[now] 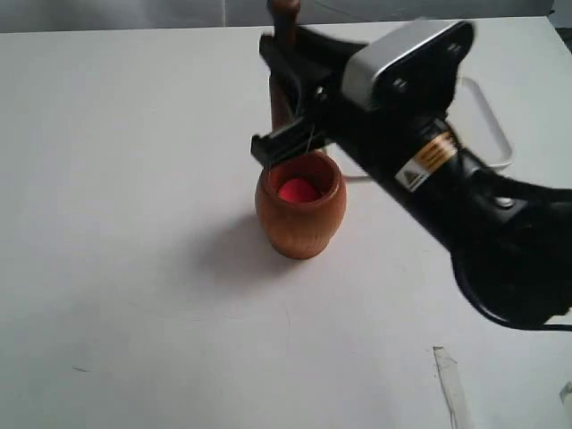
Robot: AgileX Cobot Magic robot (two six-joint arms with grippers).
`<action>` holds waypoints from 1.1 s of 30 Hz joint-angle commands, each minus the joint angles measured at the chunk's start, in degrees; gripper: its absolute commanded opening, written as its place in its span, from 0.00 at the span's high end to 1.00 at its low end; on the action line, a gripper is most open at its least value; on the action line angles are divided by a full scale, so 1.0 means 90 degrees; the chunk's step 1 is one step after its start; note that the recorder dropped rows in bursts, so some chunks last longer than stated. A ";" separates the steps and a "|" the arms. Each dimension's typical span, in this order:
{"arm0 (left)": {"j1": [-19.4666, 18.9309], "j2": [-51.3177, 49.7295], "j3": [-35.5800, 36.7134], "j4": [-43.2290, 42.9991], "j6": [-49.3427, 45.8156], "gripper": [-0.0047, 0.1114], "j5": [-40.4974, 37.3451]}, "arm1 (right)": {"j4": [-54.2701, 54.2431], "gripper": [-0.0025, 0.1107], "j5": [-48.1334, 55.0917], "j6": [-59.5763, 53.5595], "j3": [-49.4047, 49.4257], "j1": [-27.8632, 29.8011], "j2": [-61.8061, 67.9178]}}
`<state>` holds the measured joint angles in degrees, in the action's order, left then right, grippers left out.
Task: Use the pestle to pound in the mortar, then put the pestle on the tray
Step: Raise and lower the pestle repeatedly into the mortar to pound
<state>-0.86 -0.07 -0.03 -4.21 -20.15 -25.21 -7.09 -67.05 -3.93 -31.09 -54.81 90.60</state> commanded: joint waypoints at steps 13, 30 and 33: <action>0.0049 0.0008 0.0004 0.0047 0.0052 0.96 0.0019 | 0.0175 0.98 0.1099 -0.0507 -0.0038 0.0010 -0.0823; 0.0049 0.0008 0.0004 0.0047 0.0052 0.96 0.0019 | 0.0175 0.98 0.0893 0.0401 -0.0038 -0.0002 0.1461; 0.0049 0.0008 0.0004 0.0047 0.0052 0.96 0.0019 | 0.0127 0.98 0.0434 0.0315 -0.0038 -0.0002 0.0951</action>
<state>-0.86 -0.07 -0.03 -4.21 -20.15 -25.21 -5.71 -60.54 -0.95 -31.71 -54.81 102.93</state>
